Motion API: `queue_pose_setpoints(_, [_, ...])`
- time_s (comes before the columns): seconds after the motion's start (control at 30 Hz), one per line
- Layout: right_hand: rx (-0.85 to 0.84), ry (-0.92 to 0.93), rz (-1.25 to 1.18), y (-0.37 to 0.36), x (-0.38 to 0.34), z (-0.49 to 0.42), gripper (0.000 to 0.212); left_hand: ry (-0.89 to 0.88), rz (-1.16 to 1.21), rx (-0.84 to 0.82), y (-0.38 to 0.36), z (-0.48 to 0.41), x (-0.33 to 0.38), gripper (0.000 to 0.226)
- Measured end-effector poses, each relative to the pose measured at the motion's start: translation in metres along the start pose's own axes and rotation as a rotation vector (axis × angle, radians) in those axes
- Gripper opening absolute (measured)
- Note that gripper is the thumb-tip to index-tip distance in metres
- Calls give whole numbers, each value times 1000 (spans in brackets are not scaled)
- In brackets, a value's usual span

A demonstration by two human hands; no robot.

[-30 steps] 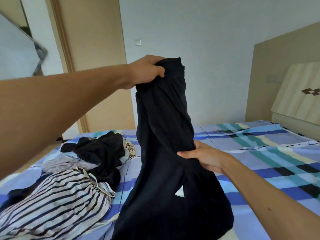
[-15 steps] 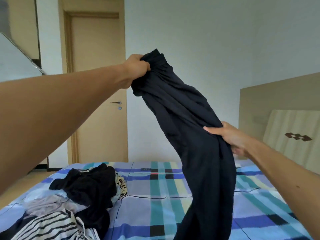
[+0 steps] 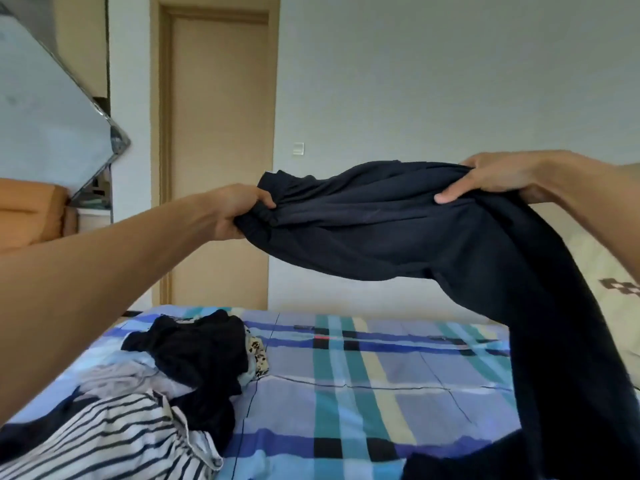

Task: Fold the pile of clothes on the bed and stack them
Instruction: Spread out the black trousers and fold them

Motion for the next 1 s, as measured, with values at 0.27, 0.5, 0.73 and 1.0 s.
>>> queue_pose_setpoints(0.27, [-548,-168,375,-361,221,-1,99,494,-272,81,93,80,-335,21])
queue_pose_setpoints(0.5, [-670,-56,471,-468,324,69,110,640,-663,152,163,125,-458,20])
queue_pose_setpoints(0.73, [-615,46,384,-457,338,71,98,507,-1378,65,170,49,-488,86])
queue_pose_setpoints(1.0, [-677,44,409,-457,340,74,106,-213,-1132,-593,-114,93,-418,65])
Point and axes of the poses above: each hand's wrist, its own z-axis away from the middle knuckle, its own y-axis out of the back of the hand, x = y × z, the point moved 5 cm from there along -z, towards the middle knuckle, and after that the axes turned 7 degrees about -z, right-handed, at the moved point
